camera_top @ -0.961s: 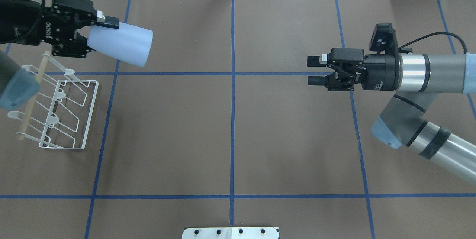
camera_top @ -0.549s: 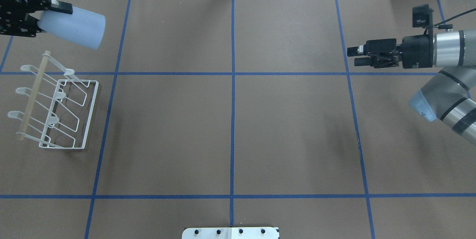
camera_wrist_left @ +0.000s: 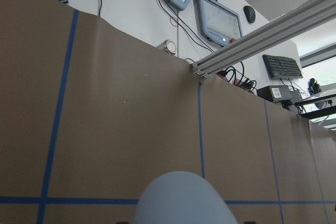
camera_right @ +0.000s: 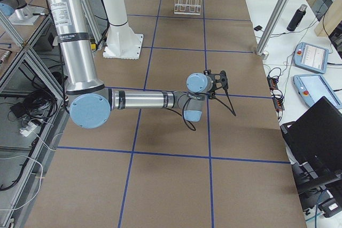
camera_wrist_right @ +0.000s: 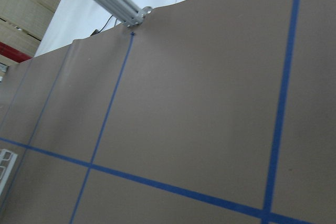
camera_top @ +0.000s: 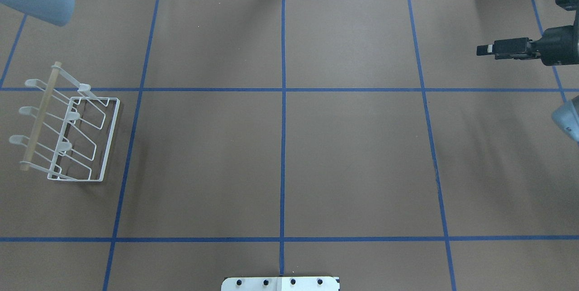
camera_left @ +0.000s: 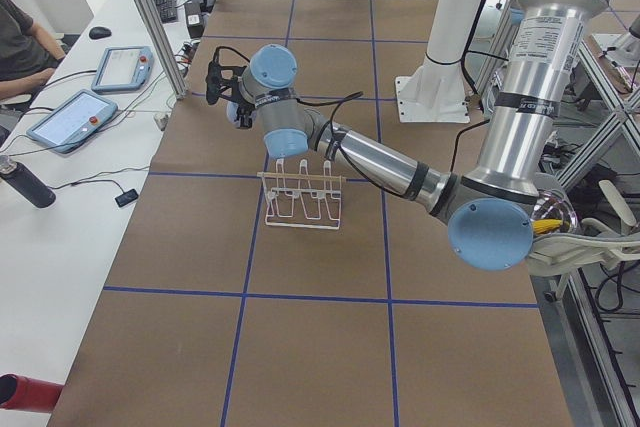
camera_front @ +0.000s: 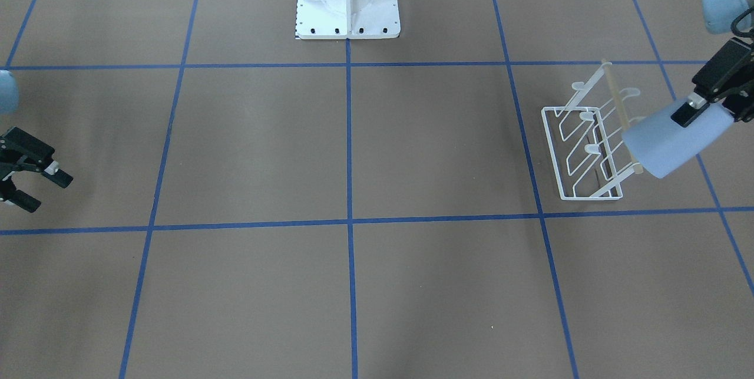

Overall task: Hang cup on cup holder
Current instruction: 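Move the cup with the left gripper above the rack while the right arm retracts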

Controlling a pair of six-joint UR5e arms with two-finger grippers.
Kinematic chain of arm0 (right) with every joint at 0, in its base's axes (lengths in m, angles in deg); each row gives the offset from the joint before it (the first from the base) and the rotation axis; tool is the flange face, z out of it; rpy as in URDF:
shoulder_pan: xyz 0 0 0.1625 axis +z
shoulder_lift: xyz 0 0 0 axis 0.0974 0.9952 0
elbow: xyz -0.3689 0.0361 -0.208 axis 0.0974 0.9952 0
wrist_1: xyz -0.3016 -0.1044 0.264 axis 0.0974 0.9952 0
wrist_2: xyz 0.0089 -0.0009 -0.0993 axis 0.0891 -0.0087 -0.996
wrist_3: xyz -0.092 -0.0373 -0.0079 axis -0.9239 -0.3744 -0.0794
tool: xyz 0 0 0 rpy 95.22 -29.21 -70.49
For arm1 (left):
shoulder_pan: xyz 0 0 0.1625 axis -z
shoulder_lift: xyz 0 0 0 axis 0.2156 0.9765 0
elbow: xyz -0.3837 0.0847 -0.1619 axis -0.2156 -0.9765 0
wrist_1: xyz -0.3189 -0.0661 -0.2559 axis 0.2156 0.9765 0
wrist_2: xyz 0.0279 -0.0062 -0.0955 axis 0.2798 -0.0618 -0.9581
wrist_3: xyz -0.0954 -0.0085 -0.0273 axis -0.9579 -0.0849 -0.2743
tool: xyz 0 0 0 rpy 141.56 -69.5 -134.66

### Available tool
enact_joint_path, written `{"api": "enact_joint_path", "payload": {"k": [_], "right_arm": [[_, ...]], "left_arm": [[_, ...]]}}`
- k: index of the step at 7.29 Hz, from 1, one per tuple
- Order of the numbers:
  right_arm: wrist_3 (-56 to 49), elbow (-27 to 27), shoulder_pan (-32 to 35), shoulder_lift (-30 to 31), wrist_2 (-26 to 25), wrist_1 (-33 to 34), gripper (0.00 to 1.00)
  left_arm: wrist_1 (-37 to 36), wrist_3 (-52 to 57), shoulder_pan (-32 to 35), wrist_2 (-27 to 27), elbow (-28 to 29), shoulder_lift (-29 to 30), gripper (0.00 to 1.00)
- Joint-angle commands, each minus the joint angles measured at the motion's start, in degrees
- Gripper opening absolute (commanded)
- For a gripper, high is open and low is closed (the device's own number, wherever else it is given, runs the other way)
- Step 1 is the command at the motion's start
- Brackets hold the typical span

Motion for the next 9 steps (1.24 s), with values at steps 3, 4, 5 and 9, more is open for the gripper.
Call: {"api": "enact_joint_path", "payload": {"k": [3,4,5,9], "right_arm": [[-33.1,-1.0,5.6,-0.2,-1.9,28.0,1.00],[-35.9,-1.5,6.1,-1.4,-0.8,33.9,1.00],[-39.5,-2.0,6.6,-1.5,0.8,39.4,1.00],[-45.5,-3.0,8.3,-3.7,5.1,49.5,1.00]], "left_arm": [[-37.1,21.5,-2.9,7.8,-10.1,0.1,0.00],[-44.2,21.8,-5.6,7.7,-12.6,0.1,0.00],[-50.9,21.7,-7.4,7.3,-14.1,0.8,0.00],[-59.3,22.2,-12.3,7.3,-12.3,6.0,0.00]]}}
